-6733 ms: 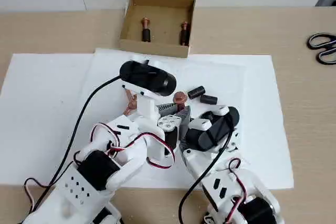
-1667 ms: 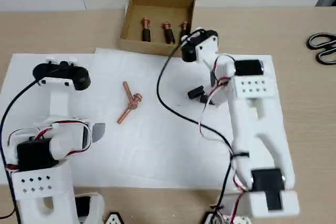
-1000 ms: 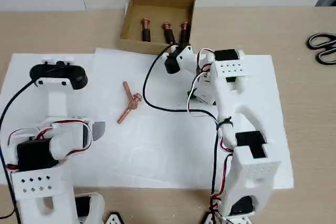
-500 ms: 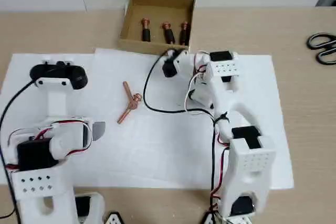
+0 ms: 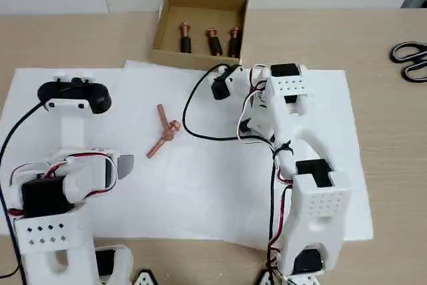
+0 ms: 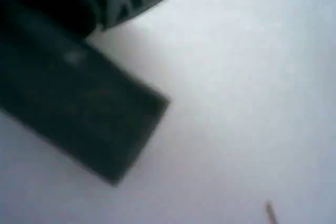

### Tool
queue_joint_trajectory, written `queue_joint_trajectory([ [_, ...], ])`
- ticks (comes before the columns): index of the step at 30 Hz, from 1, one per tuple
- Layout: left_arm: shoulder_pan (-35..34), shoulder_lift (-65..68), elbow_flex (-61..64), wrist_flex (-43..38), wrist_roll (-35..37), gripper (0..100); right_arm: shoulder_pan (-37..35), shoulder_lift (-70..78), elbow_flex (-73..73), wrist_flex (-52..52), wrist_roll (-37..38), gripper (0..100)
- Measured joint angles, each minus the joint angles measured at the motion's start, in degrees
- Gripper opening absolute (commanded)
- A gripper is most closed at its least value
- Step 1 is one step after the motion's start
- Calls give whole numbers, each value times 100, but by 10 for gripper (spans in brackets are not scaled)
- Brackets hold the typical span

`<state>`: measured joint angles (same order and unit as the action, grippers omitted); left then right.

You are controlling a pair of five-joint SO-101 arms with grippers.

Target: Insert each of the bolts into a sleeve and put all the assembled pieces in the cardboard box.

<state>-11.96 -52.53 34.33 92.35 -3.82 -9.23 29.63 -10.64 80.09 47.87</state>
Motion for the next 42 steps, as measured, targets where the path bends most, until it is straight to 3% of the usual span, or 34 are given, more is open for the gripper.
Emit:
queue_joint_trajectory([
  [12,0,0,0,0,0,265,185,132,-1433,1424,-1134,6],
  [20,0,0,0,0,0,265,176,536,-1468,1459,-2101,145],
  [42,0,0,0,0,0,265,167,774,-1407,1503,-2321,145],
])
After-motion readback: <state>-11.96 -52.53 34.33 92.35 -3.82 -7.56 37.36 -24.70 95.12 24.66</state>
